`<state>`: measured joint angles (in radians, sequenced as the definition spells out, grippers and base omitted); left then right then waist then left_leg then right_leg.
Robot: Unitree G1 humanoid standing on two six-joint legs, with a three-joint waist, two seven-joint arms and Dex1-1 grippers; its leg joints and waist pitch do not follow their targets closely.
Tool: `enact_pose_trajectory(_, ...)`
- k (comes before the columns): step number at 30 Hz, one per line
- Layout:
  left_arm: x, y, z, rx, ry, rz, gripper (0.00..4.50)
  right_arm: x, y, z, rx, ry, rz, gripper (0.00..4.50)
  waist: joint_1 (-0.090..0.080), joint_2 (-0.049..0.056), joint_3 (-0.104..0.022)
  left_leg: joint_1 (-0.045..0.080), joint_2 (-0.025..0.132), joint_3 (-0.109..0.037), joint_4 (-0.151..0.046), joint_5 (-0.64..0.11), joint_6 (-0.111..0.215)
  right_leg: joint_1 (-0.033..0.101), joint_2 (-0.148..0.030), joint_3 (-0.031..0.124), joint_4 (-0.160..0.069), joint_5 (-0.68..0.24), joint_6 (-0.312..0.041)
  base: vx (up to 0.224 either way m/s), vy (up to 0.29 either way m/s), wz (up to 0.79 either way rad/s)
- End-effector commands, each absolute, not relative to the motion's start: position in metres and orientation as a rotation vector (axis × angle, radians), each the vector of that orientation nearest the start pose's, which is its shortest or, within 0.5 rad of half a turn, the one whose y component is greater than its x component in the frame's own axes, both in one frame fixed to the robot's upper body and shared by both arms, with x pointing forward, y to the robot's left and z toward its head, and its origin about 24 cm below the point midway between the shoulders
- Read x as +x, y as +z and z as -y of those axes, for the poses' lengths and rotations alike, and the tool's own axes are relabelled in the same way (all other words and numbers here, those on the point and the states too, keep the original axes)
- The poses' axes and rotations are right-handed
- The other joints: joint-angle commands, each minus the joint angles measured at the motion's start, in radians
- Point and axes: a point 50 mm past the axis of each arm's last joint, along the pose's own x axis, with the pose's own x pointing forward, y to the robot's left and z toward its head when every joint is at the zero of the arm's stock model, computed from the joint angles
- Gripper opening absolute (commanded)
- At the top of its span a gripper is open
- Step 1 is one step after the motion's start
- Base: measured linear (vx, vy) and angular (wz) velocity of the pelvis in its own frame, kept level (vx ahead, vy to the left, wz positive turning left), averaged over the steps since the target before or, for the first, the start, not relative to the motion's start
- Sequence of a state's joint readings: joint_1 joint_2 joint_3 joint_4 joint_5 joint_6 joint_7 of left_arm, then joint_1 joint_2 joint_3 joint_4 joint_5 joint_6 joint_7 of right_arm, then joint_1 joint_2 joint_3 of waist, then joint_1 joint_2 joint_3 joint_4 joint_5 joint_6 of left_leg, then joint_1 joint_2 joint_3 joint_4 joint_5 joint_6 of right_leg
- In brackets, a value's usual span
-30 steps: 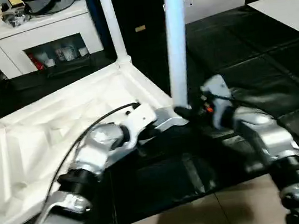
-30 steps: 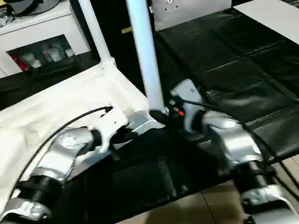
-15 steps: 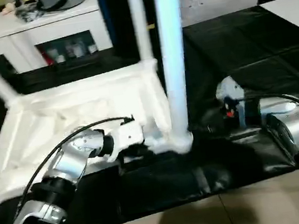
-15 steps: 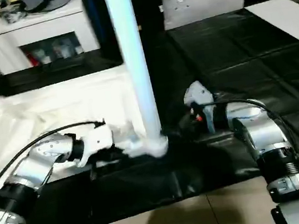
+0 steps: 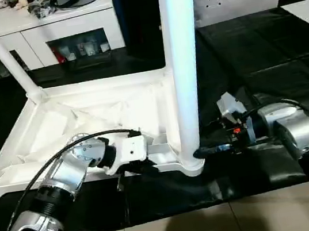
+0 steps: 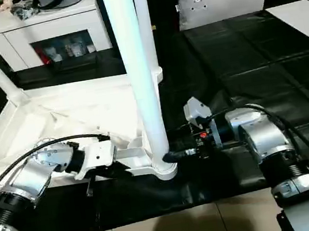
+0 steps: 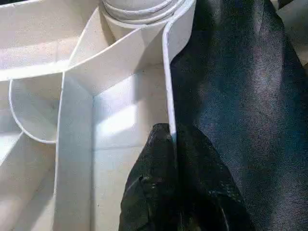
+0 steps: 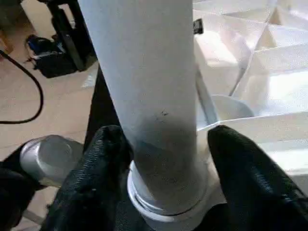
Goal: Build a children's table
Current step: Rotate leg to tighten
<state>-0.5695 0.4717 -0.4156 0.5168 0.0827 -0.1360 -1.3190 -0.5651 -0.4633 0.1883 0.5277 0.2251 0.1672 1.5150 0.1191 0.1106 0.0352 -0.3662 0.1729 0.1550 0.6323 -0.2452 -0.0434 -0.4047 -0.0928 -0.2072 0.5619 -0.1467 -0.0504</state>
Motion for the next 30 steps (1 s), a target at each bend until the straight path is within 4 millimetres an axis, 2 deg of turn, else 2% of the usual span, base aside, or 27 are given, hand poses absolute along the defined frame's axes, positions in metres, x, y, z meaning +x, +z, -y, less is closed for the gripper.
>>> enact_pose_trajectory(1, 0.293, 0.052, -0.132, 0.758, -1.641, -0.400, 0.00, 0.307, 0.080, 0.158, -0.149, 1.565, -0.364, 2.66, 0.000, -0.024, -0.077, -0.001, 0.073, -0.022, -0.066, -0.002, 0.124, 0.067, -0.088, 0.080, -0.055, -0.292, -0.044, 0.000, 0.000, 0.00)
enact_pose_trajectory(10, 0.294, 0.050, -0.132, 0.765, -1.641, -0.406, 0.00, 0.304, 0.074, 0.151, -0.140, 1.588, -0.379, 2.03, -0.001, -0.022, -0.077, 0.000, 0.073, -0.022, -0.066, -0.011, 0.117, 0.067, -0.087, 0.079, -0.057, -0.298, -0.041, 0.000, 0.000, 0.00)
enact_pose_trajectory(17, 0.298, 0.049, -0.129, 0.697, -1.556, -0.417, 0.00, 0.295, 0.071, 0.149, -0.072, 1.594, -0.357, 1.94, 0.003, -0.020, -0.077, 0.004, 0.078, -0.023, -0.066, 0.000, 0.119, 0.065, -0.088, 0.082, -0.057, -0.289, -0.042, 0.000, 0.000, 0.00)
enact_pose_trajectory(19, 0.303, 0.051, -0.123, 0.637, -1.479, -0.410, 0.00, 0.293, 0.068, 0.144, -0.041, 1.520, -0.373, 1.94, 0.005, -0.021, -0.073, 0.004, 0.077, -0.021, -0.068, -0.009, 0.111, 0.065, -0.086, 0.081, -0.062, -0.316, -0.034, 0.000, 0.000, 0.00)
enact_pose_trajectory(20, 0.303, 0.051, -0.123, 0.637, -1.479, -0.410, 0.00, 0.293, 0.068, 0.144, -0.041, 1.520, -0.373, 1.93, 0.007, -0.022, -0.071, 0.005, 0.073, -0.021, -0.070, -0.021, 0.100, 0.066, -0.087, 0.078, -0.067, -0.347, -0.028, 0.000, 0.000, 0.00)
enact_pose_trajectory(21, 0.308, 0.054, -0.118, 0.611, -1.421, -0.410, 0.00, 0.294, 0.064, 0.139, -0.038, 1.439, -0.382, 1.93, 0.004, -0.025, -0.069, 0.005, 0.068, -0.018, -0.071, -0.039, 0.089, 0.067, -0.087, 0.076, -0.075, -0.385, -0.012, 0.000, 0.000, 0.00)
enact_pose_trajectory(22, 0.310, 0.055, -0.112, 0.579, -1.384, -0.408, 0.00, 0.296, 0.060, 0.132, -0.032, 1.363, -0.382, 1.93, 0.002, -0.018, -0.065, 0.007, 0.064, -0.016, -0.071, -0.056, 0.082, 0.065, -0.085, 0.074, -0.081, -0.413, -0.005, 0.000, 0.000, 0.00)
enact_pose_trajectory(23, 0.313, 0.057, -0.107, 0.546, -1.343, -0.403, 0.00, 0.300, 0.057, 0.126, -0.016, 1.276, -0.386, 1.93, -0.009, -0.022, -0.059, 0.011, 0.058, -0.016, -0.074, -0.092, 0.059, 0.066, -0.082, 0.064, -0.095, -0.476, 0.021, 0.000, 0.000, 0.00)
enact_pose_trajectory(24, 0.315, 0.059, -0.103, 0.524, -1.318, -0.399, 0.00, 0.302, 0.055, 0.122, -0.005, 1.221, -0.391, 1.93, -0.022, -0.021, -0.055, 0.016, 0.049, -0.015, -0.072, -0.126, 0.038, 0.065, -0.079, 0.053, -0.108, -0.530, 0.049, 0.000, 0.000, 0.00)
enact_pose_trajectory(25, 0.316, 0.059, -0.101, 0.512, -1.303, -0.397, 0.00, 0.303, 0.054, 0.119, 0.000, 1.189, -0.396, 1.93, -0.039, -0.018, -0.053, 0.023, 0.043, -0.017, -0.071, -0.164, 0.029, 0.065, -0.077, 0.041, -0.120, -0.568, 0.078, 0.000, 0.000, 0.00)
enact_pose_trajectory(26, 0.319, 0.060, -0.096, 0.494, -1.268, -0.393, 0.00, 0.305, 0.051, 0.115, 0.008, 1.132, -0.405, 1.93, -0.049, -0.018, -0.052, 0.023, 0.045, -0.018, -0.071, -0.177, 0.029, 0.067, -0.074, 0.038, -0.125, -0.574, 0.091, 0.000, 0.000, 0.00)
enact_pose_trajectory(27, 0.323, 0.061, -0.090, 0.472, -1.216, -0.392, 0.00, 0.308, 0.047, 0.109, 0.016, 1.061, -0.414, 1.93, -0.067, -0.012, -0.049, 0.027, 0.051, -0.023, -0.072, -0.216, 0.027, 0.066, -0.070, 0.027, -0.134, -0.580, 0.103, 0.000, 0.000, 0.00)
enact_pose_trajectory(28, 0.324, 0.061, -0.088, 0.468, -1.205, -0.392, 0.00, 0.308, 0.046, 0.108, 0.018, 1.046, -0.415, 1.93, -0.078, -0.009, -0.047, 0.031, 0.055, -0.025, -0.073, -0.245, 0.027, 0.064, -0.066, 0.023, -0.140, -0.587, 0.109, 0.000, 0.000, 0.00)
enact_pose_trajectory(29, 0.329, 0.060, -0.081, 0.453, -1.147, -0.396, 0.00, 0.314, 0.041, 0.101, 0.025, 0.942, -0.420, 1.93, -0.096, 0.002, -0.048, 0.035, 0.066, -0.034, -0.077, -0.307, 0.024, 0.075, -0.071, 0.015, -0.138, -0.578, 0.110, 0.000, 0.000, 0.00)
enact_pose_trajectory(30, 0.332, 0.060, -0.075, 0.445, -1.099, -0.396, 0.00, 0.319, 0.038, 0.097, 0.033, 0.863, -0.417, 1.93, -0.120, 0.004, -0.043, 0.019, 0.094, -0.054, -0.098, -0.391, 0.024, 0.094, -0.069, 0.018, -0.115, -0.539, 0.106, 0.000, 0.000, 0.00)
